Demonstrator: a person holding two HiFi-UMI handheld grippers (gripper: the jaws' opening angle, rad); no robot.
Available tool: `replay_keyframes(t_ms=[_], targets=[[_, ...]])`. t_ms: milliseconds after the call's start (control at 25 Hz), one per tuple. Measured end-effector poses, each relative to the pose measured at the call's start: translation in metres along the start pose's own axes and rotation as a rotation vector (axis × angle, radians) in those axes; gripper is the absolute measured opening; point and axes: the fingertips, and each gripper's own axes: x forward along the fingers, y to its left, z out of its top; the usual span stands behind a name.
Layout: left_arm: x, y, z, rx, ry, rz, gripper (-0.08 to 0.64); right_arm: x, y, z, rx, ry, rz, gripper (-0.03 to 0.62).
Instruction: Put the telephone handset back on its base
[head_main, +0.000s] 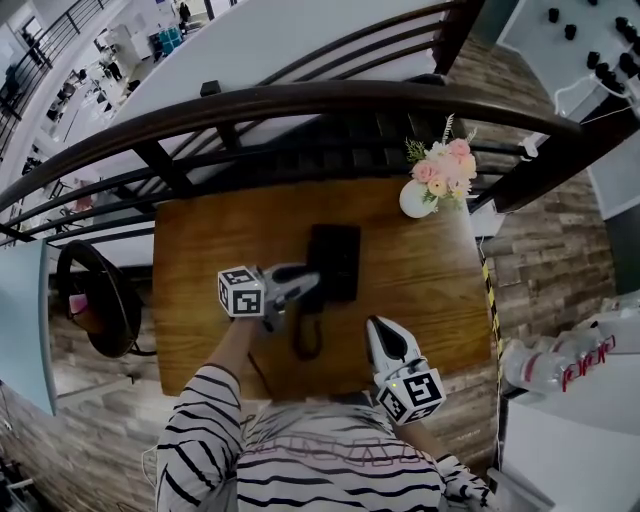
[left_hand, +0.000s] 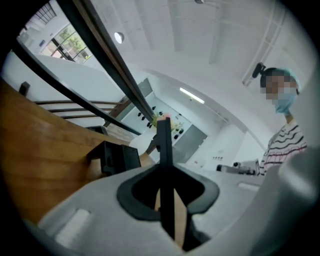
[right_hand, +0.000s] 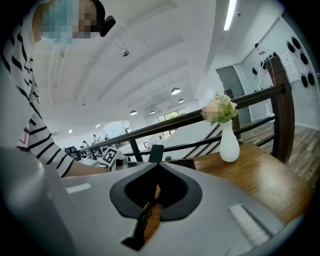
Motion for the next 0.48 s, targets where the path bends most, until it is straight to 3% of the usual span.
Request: replay_keyframes(t_ms=[480], targets=[[0.014, 0.041, -0.015, -0.068, 0.018, 0.025, 0.075, -0.005, -0.01, -0.013, 0.017, 0.016, -0.032, 0.0]])
